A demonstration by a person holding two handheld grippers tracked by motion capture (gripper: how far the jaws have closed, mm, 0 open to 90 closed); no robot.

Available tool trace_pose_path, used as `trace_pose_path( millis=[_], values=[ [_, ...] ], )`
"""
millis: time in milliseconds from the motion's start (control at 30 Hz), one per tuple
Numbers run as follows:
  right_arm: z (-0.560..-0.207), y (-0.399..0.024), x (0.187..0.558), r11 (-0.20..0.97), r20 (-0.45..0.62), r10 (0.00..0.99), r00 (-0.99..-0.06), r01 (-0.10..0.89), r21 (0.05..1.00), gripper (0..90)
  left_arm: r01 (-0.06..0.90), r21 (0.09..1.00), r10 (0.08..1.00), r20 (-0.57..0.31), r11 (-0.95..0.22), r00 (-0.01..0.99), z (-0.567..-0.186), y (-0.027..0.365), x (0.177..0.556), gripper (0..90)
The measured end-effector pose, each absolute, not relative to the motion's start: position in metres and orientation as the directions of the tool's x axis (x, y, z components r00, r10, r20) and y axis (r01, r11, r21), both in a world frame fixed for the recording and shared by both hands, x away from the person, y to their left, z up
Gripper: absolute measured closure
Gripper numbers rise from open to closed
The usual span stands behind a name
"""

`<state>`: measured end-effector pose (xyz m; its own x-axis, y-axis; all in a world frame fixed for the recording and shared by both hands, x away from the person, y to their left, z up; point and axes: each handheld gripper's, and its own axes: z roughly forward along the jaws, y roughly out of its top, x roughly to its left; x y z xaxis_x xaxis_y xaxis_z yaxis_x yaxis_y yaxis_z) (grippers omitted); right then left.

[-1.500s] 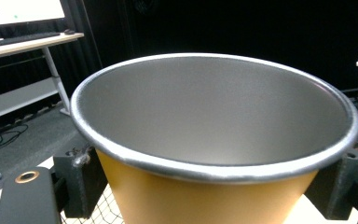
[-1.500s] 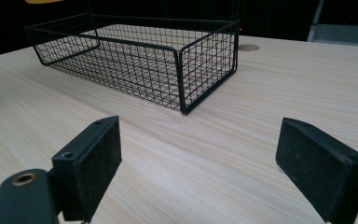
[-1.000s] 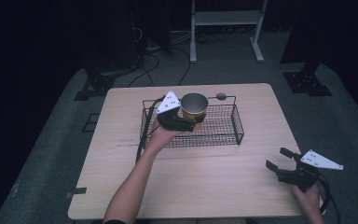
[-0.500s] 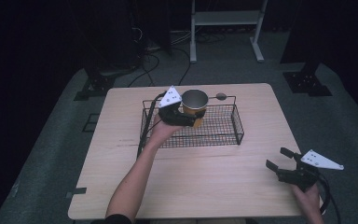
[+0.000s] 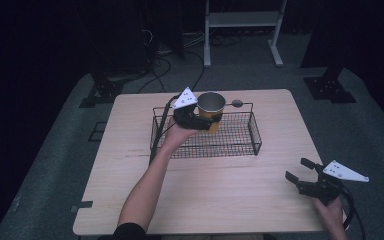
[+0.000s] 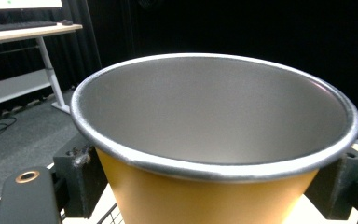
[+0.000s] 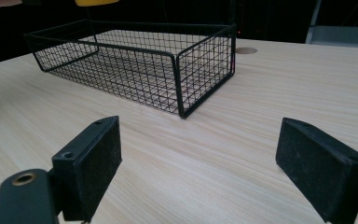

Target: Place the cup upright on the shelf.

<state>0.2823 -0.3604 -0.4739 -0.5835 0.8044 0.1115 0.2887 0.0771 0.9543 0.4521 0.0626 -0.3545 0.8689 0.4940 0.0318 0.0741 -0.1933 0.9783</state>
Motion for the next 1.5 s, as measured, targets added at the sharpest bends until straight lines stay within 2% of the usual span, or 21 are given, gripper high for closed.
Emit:
trace_pose_path(
  millis=[800,1500],
  values=[
    [-0.474,-0.361,0.282,0.071,0.117,0.802,-0.585,0.288,0.955,13.2,0.082,0.97,0.475,0.038,-0.229,0.879,-0.355,0.051,0.478,14.5],
    [-0.474,-0.361,0.282,0.074,0.116,0.8,-0.589,0.288,0.955,13.2,0.161,0.937,0.405,-0.023,-0.31,0.914,-0.396,0.054,0.503,14.3]
  ],
)
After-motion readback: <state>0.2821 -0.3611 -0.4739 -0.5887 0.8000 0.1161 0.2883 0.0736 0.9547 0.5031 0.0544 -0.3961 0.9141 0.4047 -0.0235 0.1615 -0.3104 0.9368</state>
